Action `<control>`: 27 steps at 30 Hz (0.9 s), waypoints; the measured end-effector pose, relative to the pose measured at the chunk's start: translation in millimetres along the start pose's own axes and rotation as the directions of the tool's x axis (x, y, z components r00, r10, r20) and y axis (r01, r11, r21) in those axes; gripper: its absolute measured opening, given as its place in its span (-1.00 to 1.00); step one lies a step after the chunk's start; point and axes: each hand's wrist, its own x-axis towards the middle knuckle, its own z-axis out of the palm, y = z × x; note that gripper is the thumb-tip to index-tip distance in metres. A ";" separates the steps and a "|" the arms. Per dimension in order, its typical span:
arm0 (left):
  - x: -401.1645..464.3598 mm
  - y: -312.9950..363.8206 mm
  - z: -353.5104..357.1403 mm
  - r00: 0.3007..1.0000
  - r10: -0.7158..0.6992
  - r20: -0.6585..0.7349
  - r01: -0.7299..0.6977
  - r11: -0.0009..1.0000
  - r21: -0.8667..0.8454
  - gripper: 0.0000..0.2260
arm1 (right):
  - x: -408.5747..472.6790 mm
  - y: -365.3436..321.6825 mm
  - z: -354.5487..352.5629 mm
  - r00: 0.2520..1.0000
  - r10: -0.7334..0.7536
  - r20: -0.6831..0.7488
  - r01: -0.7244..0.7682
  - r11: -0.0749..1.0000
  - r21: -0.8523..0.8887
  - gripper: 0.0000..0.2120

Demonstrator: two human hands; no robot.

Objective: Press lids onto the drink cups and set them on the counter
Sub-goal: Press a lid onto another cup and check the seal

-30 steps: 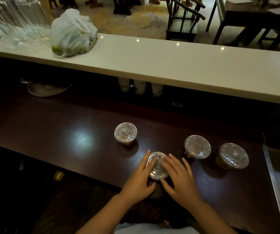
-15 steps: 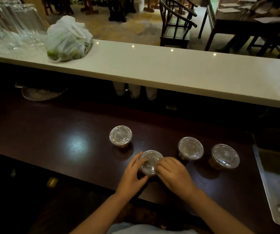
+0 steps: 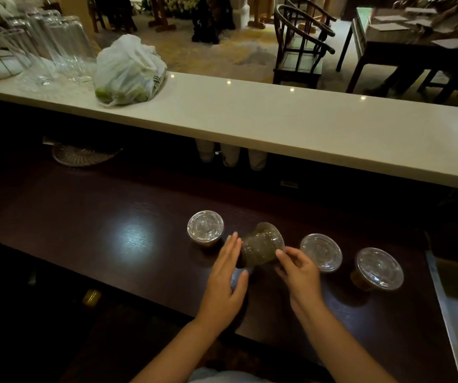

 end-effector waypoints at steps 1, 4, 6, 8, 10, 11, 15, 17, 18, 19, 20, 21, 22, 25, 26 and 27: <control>2.0 1.4 -3.7 0.998 0.055 0.026 -0.056 0.997 0.045 -0.49 | -1.6 0.2 1.4 0.997 0.074 0.014 -0.075 0.993 0.086 -0.89; 10.7 5.0 -15.6 0.977 0.192 0.091 -0.205 0.962 0.179 -0.48 | -6.5 -0.5 6.5 0.966 0.232 0.115 -0.256 0.916 0.309 -0.91; 16.1 7.8 -22.9 0.951 0.278 0.132 -0.305 0.913 0.271 -0.47 | -9.3 0.5 11.6 0.935 0.297 0.193 -0.353 0.828 0.435 -0.92; 23.1 11.8 -30.5 0.924 0.335 0.187 -0.382 0.849 0.365 -0.46 | -11.7 1.1 16.6 0.906 0.329 0.264 -0.421 0.759 0.497 -0.89; 33.0 16.6 -38.9 0.901 0.361 0.241 -0.432 0.800 0.417 -0.48 | -13.1 1.6 20.7 0.883 0.351 0.313 -0.468 0.710 0.526 -0.82; 38.1 18.8 -42.9 0.888 0.373 0.269 -0.458 0.780 0.427 -0.50 | -13.7 2.0 22.3 0.873 0.362 0.328 -0.487 0.688 0.539 -0.77; 52.4 23.0 -52.0 0.852 0.385 0.356 -0.519 0.716 0.467 -0.51 | -16.6 5.4 29.3 0.841 0.406 0.358 -0.541 0.636 0.551 -0.83; 54.1 23.8 -52.8 0.850 0.385 0.360 -0.522 0.704 0.481 -0.51 | -18.1 6.9 32.3 0.833 0.419 0.362 -0.554 0.622 0.553 -0.86; 54.1 24.2 -52.7 0.850 0.385 0.359 -0.522 0.703 0.483 -0.51 | -18.5 7.0 33.5 0.829 0.426 0.362 -0.559 0.614 0.558 -0.87; 53.7 24.6 -52.5 0.850 0.385 0.358 -0.522 0.701 0.486 -0.52 | -19.1 6.4 34.1 0.826 0.432 0.364 -0.564 0.605 0.562 -0.88; 53.4 25.0 -52.3 0.851 0.383 0.359 -0.521 0.700 0.489 -0.52 | -19.8 5.7 34.7 0.823 0.436 0.365 -0.568 0.600 0.563 -0.88; 53.1 25.3 -52.1 0.852 0.383 0.357 -0.520 0.698 0.492 -0.52 | -19.7 5.7 35.0 0.821 0.440 0.365 -0.571 0.601 0.559 -0.89; 52.8 25.3 -52.0 0.854 0.384 0.351 -0.518 0.699 0.493 -0.52 | -19.2 6.3 34.6 0.822 0.439 0.363 -0.569 0.606 0.556 -0.89; 50.7 25.1 -52.1 0.873 0.383 0.303 -0.487 0.733 0.475 -0.52 | -13.3 7.3 31.8 0.865 0.388 0.319 -0.502 0.659 0.560 -0.88; 49.1 24.5 -51.5 0.891 0.368 0.265 -0.452 0.769 0.451 -0.52 | -10.0 5.5 30.4 0.893 0.347 0.286 -0.450 0.703 0.550 -0.87; 46.3 23.3 -50.1 0.915 0.339 0.220 -0.403 0.814 0.418 -0.52 | -6.1 2.7 28.8 0.924 0.297 0.242 -0.382 0.762 0.523 -0.86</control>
